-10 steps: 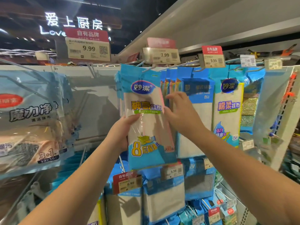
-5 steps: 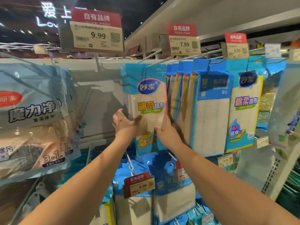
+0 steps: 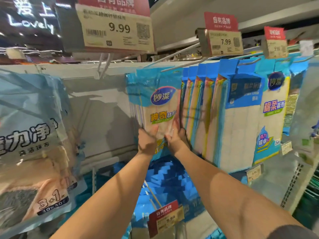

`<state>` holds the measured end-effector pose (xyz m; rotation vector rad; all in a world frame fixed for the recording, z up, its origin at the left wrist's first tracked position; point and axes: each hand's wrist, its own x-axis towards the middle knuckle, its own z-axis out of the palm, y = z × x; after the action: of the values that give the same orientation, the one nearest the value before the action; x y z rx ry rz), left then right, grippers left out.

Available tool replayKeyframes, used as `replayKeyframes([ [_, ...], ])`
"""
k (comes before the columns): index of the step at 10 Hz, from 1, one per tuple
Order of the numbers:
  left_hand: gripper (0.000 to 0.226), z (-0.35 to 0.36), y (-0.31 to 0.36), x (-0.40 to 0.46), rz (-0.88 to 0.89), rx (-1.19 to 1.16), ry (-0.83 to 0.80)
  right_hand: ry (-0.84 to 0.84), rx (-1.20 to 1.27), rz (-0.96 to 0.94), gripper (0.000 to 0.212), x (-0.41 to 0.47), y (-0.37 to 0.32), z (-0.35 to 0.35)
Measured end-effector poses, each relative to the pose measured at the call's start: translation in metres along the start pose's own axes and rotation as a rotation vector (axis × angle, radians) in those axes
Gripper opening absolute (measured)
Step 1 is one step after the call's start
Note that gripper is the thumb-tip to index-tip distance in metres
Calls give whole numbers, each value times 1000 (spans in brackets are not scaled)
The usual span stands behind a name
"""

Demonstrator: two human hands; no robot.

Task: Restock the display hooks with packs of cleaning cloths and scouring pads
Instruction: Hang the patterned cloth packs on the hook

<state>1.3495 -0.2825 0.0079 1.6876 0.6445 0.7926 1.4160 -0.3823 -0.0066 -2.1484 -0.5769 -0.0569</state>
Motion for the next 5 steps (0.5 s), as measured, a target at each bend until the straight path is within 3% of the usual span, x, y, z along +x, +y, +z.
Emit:
replayKeyframes([
  [2,77,-8,17,-20,-123,17,-34,34,-218,122,78,-22,-5,-3],
  [4,100,-59,16,-71,-135,195,-186,-17,-224,27,64,-101,-16,-27],
  [5,89,-95,16,-125,-21,198,-197,-54,-188,30,53,-155,-22,-53],
])
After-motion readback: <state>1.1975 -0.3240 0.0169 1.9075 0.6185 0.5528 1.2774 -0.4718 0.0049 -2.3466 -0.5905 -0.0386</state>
